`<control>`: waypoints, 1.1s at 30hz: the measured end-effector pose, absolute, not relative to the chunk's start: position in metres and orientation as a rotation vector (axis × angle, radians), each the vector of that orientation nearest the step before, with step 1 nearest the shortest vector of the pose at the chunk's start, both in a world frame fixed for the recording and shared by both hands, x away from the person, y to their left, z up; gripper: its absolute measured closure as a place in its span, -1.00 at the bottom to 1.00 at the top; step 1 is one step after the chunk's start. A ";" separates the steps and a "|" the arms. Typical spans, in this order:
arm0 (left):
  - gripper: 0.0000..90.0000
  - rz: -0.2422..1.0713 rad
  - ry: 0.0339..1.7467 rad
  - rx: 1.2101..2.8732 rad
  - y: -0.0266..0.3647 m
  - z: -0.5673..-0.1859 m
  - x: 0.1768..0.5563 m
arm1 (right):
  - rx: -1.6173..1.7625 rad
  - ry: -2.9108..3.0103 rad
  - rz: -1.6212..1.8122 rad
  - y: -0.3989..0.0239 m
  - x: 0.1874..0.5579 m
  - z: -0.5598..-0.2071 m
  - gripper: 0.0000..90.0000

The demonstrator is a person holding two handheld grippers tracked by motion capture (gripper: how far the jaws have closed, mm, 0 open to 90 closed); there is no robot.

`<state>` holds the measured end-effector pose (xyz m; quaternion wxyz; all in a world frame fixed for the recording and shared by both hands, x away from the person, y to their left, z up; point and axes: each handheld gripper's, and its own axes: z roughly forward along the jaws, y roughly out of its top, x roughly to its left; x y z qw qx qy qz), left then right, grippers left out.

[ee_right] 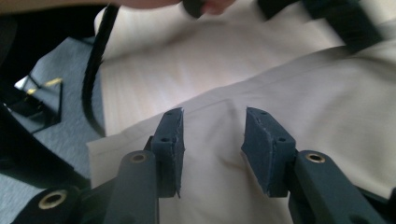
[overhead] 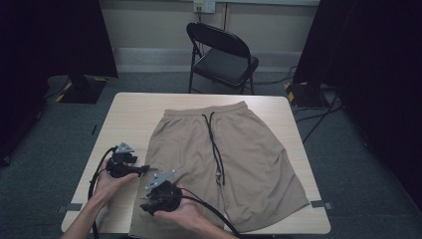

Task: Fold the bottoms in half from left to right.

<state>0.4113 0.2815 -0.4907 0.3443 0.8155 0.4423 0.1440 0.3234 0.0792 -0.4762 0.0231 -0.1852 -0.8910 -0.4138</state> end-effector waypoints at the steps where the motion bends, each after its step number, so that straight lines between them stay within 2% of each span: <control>1: -0.27 0.378 1.142 2.129 0.281 -0.491 0.411 | -0.567 -2.759 -1.281 0.083 0.323 -0.478 0.24; 2: -0.27 0.378 1.142 2.129 0.281 -0.491 0.411 | -0.567 -2.759 -1.281 0.083 0.323 -0.478 0.24; 3: -0.28 0.378 1.143 2.128 0.281 -0.491 0.411 | -0.575 -2.748 -1.281 0.091 0.321 -0.482 0.12; 6: -0.28 0.380 1.137 2.131 0.281 -0.491 0.411 | -0.593 -2.745 -1.297 0.097 0.321 -0.485 0.03; 7: -0.28 0.381 1.135 2.130 0.281 -0.491 0.411 | -0.605 -2.743 -1.303 0.101 0.322 -0.488 -0.07; 10: -0.29 0.381 1.137 2.125 0.280 -0.491 0.411 | -0.625 -2.758 -1.279 0.108 0.321 -0.494 -0.19; 25: -0.32 0.383 1.152 2.110 0.279 -0.492 0.411 | -0.544 -2.921 -1.340 0.121 0.302 -0.502 -0.20; 28: -0.32 0.385 1.158 2.107 0.279 -0.492 0.411 | -0.514 -2.945 -1.344 0.118 0.302 -0.502 -0.10; 33: -0.32 0.390 1.156 2.107 0.280 -0.492 0.411 | -0.514 -2.943 -1.344 0.111 0.309 -0.500 0.39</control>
